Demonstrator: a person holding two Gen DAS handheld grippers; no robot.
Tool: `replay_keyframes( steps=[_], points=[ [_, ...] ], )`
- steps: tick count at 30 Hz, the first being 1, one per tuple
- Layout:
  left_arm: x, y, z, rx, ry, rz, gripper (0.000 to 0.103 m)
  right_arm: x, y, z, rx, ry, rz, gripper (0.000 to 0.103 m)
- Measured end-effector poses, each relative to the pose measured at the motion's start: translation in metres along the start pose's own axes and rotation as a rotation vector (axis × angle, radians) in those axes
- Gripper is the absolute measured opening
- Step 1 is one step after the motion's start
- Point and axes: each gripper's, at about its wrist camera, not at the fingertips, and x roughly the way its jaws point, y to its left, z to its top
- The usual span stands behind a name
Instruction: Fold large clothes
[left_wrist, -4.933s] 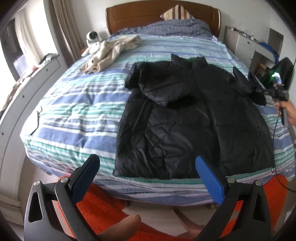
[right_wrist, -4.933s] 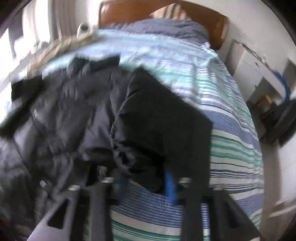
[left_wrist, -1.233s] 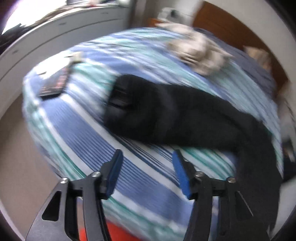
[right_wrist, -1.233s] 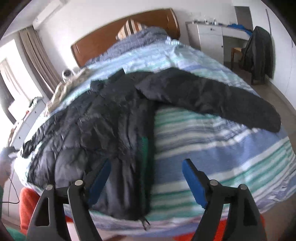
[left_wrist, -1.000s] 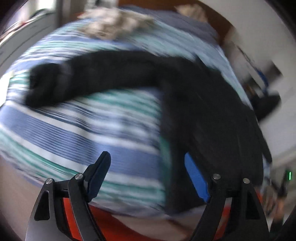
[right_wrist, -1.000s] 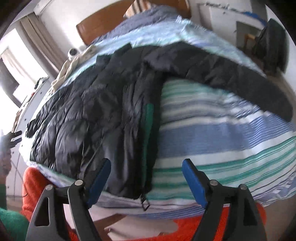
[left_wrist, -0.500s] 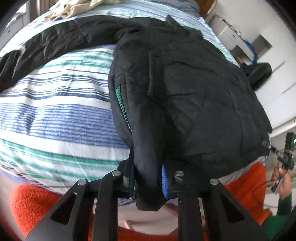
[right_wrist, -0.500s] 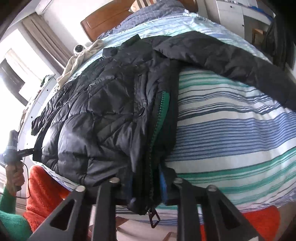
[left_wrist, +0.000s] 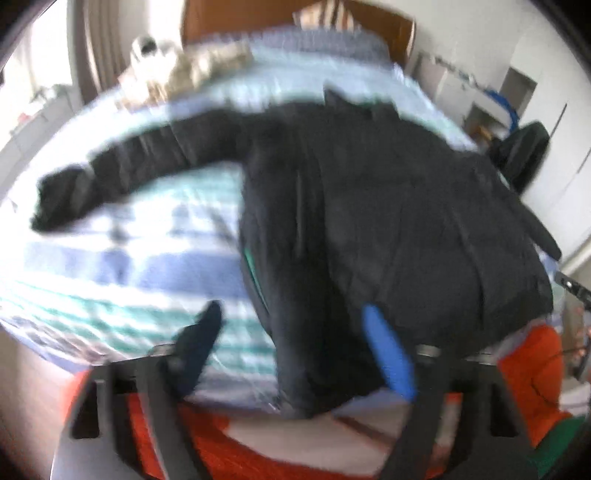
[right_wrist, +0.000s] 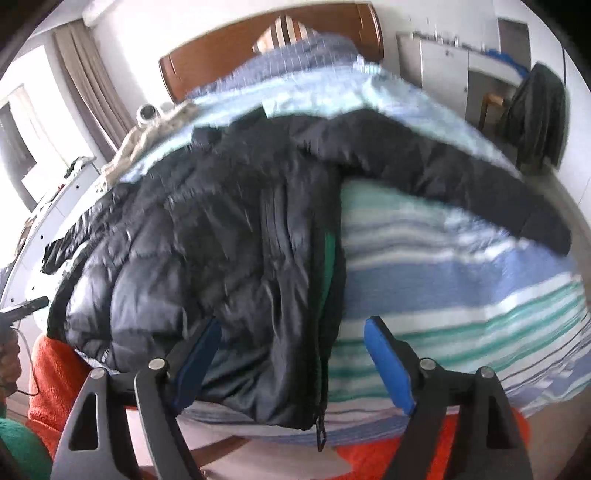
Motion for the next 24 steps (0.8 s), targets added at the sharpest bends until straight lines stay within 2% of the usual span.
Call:
replay_keyframes(
  steps=[3,5,7,10,13,17,20,22,24],
  points=[
    [-0.023,-0.005,0.015,-0.002,-0.116,0.028,0.099,-0.013,0.002,0.012,0.008,-0.056,-0.003,0.082],
    [-0.033,-0.008,0.025,-0.025,-0.196,0.037,0.1,-0.014,0.003,0.014,0.02,-0.07,0.013,0.082],
    [-0.034,-0.009,0.031,-0.049,-0.231,0.036,0.1,-0.016,0.003,0.011,0.02,-0.088,0.041,0.082],
    [-0.035,-0.011,0.031,-0.087,-0.268,0.018,0.1,-0.011,-0.005,0.005,0.064,-0.084,0.005,0.082],
    [-0.023,-0.02,0.028,-0.114,-0.252,0.008,0.1,-0.009,-0.022,-0.002,0.131,-0.073,0.0,0.082],
    [-0.008,-0.031,0.024,-0.126,-0.203,-0.003,0.1,-0.014,-0.032,-0.008,0.122,-0.077,-0.066,0.082],
    [0.001,-0.04,0.024,-0.071,-0.143,0.005,0.1,-0.015,-0.029,-0.009,0.096,-0.07,-0.099,0.082],
    [0.007,-0.046,0.023,-0.032,-0.102,0.041,0.101,-0.014,-0.023,-0.006,0.077,-0.062,-0.109,0.082],
    [0.01,-0.049,0.022,-0.01,-0.087,0.045,0.101,-0.017,-0.013,-0.002,0.041,-0.072,-0.117,0.082]
  ],
)
